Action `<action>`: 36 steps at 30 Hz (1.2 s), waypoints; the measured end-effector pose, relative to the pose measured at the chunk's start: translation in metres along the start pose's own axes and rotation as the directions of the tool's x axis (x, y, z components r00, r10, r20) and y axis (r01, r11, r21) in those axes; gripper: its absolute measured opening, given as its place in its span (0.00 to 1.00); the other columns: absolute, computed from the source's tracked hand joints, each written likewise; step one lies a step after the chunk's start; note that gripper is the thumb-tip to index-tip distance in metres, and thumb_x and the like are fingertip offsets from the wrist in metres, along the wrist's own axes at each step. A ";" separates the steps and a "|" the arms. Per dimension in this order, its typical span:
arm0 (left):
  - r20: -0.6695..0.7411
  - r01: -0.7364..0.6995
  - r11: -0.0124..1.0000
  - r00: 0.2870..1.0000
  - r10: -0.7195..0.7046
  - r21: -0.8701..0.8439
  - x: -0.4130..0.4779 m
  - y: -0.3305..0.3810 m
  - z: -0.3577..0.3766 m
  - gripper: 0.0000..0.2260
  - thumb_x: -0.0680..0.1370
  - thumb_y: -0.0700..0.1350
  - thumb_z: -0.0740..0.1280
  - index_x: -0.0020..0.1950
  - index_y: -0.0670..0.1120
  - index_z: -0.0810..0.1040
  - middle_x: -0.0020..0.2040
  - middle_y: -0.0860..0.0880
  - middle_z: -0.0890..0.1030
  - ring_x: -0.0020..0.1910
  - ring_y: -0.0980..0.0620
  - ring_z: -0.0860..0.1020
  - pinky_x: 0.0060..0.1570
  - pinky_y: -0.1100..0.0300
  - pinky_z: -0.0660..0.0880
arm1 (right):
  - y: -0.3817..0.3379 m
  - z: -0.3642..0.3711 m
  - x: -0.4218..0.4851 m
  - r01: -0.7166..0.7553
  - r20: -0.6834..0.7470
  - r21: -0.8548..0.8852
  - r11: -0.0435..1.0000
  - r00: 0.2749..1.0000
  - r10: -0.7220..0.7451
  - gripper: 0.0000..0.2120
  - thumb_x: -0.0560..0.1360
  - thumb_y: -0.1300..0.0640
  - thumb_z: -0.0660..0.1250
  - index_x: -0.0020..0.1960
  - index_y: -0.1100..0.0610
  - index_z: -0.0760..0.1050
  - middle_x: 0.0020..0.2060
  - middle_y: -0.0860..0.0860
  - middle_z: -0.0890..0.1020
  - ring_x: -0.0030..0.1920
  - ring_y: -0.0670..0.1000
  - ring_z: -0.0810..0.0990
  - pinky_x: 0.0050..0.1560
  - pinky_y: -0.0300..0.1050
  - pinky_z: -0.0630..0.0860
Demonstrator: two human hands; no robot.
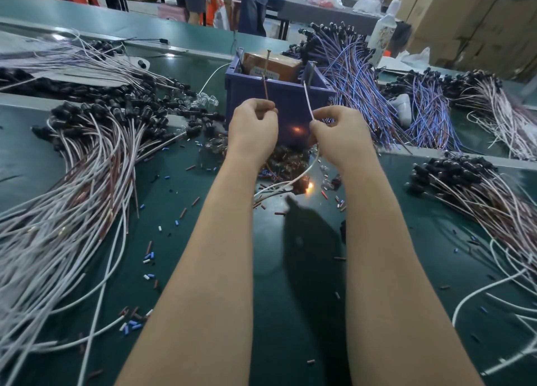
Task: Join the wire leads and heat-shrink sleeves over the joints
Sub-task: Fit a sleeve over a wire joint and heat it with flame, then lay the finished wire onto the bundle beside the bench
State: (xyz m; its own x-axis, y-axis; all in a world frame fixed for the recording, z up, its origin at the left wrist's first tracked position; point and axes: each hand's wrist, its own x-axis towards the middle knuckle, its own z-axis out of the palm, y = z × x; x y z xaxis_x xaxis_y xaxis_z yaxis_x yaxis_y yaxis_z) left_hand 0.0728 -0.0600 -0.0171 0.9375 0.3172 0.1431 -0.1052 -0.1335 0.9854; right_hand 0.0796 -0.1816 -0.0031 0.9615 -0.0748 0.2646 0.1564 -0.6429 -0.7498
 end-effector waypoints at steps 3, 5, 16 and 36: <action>-0.023 0.040 0.999 0.999 -0.041 -0.025 0.001 -0.001 -0.001 0.07 0.78 0.39 0.59 0.45 0.49 0.74 0.50 0.47 0.81 0.52 0.47 0.80 0.51 0.54 0.75 | -0.004 -0.004 -0.002 -0.054 0.112 0.063 0.997 0.993 0.047 0.09 0.77 0.60 0.61 0.48 0.56 0.79 0.30 0.47 0.80 0.24 0.39 0.72 0.34 0.37 0.72; -0.049 0.073 0.997 0.996 -0.075 -0.027 0.001 -0.002 -0.003 0.07 0.77 0.39 0.59 0.43 0.48 0.74 0.47 0.47 0.82 0.49 0.47 0.80 0.48 0.54 0.75 | -0.003 -0.010 -0.006 -0.106 0.254 0.079 0.991 0.964 0.083 0.11 0.77 0.61 0.59 0.44 0.54 0.80 0.33 0.48 0.80 0.24 0.41 0.72 0.27 0.33 0.72; -0.247 0.103 0.979 0.967 -0.056 0.179 0.000 -0.005 -0.011 0.09 0.77 0.42 0.61 0.55 0.43 0.74 0.56 0.46 0.77 0.57 0.45 0.76 0.58 0.54 0.73 | 0.006 -0.015 -0.013 0.026 0.478 -0.360 0.933 0.863 0.161 0.05 0.74 0.54 0.71 0.42 0.52 0.76 0.38 0.47 0.79 0.37 0.45 0.76 0.39 0.40 0.72; 0.193 -0.207 0.842 0.920 0.341 -0.498 -0.068 0.150 0.097 0.08 0.79 0.38 0.63 0.40 0.45 0.75 0.36 0.50 0.78 0.36 0.55 0.76 0.40 0.62 0.74 | -0.002 -0.151 -0.073 0.014 -0.130 0.454 0.891 0.990 0.051 0.13 0.79 0.47 0.61 0.42 0.52 0.79 0.24 0.45 0.77 0.24 0.41 0.72 0.25 0.33 0.67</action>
State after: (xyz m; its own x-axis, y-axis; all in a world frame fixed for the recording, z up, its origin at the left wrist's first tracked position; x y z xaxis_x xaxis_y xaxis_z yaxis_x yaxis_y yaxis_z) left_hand 0.0254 -0.1931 0.1118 0.8908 0.0649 0.4498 -0.4482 0.2890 0.8459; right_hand -0.0253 -0.2900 0.0705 0.9305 -0.2065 0.3025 0.2551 -0.2273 -0.9398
